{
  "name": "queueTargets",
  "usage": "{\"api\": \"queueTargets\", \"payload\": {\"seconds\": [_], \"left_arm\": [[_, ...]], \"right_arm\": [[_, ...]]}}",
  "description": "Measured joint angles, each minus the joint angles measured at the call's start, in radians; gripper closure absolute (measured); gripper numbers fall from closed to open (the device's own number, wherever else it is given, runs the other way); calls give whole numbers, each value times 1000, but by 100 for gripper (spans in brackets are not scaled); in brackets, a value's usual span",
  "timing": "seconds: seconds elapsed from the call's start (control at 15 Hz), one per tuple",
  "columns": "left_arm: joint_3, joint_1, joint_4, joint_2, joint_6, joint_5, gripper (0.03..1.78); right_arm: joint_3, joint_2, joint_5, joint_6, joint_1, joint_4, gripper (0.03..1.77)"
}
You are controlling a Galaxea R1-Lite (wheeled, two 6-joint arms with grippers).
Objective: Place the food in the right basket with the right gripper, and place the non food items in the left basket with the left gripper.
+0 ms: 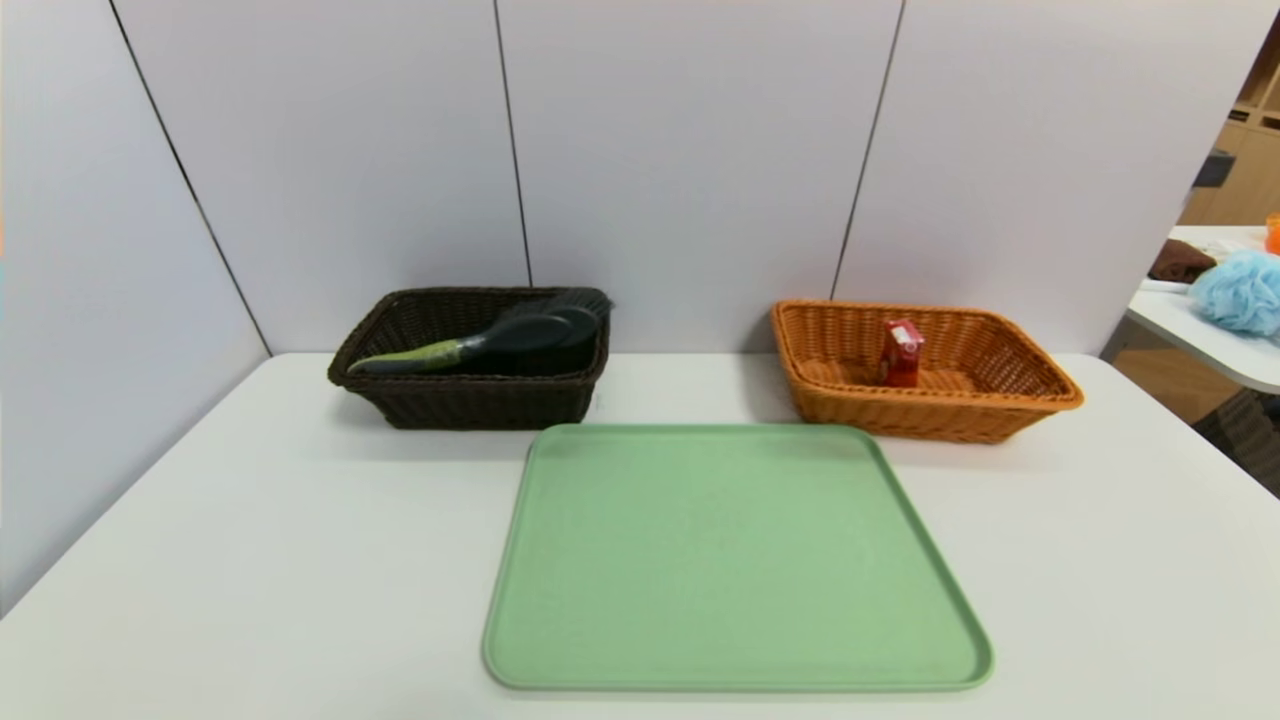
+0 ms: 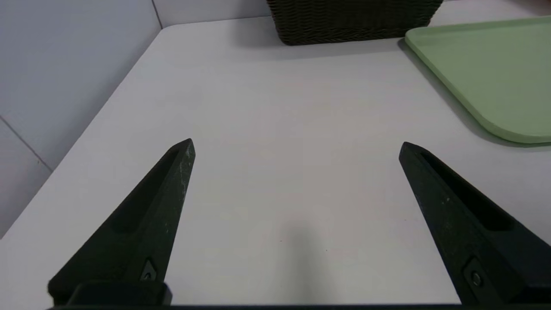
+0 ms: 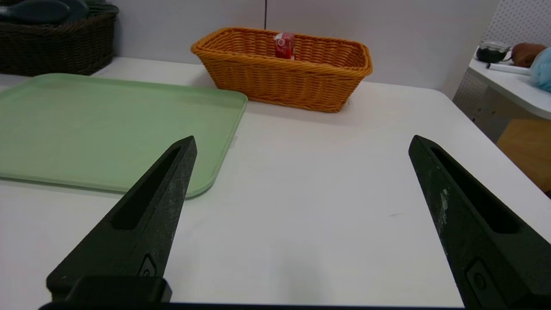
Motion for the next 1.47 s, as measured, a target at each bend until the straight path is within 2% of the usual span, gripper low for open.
{"api": "queueTargets", "payload": {"seconds": [0.4, 0.53, 0.73, 0.93, 1.47], "left_arm": [[11, -1, 11, -5, -34, 18, 12], [11, -1, 11, -5, -34, 18, 12], [11, -1, 11, -5, -35, 18, 12], [11, -1, 11, -5, -36, 18, 12], [11, -1, 11, -5, -36, 18, 12]], "right_arm": [[43, 0, -11, 2, 0, 0, 10], [53, 0, -37, -6, 0, 16, 10], [56, 0, -68, 30, 0, 64, 10], [57, 0, -72, 53, 0, 64, 10], [56, 0, -65, 53, 0, 75, 10]]}}
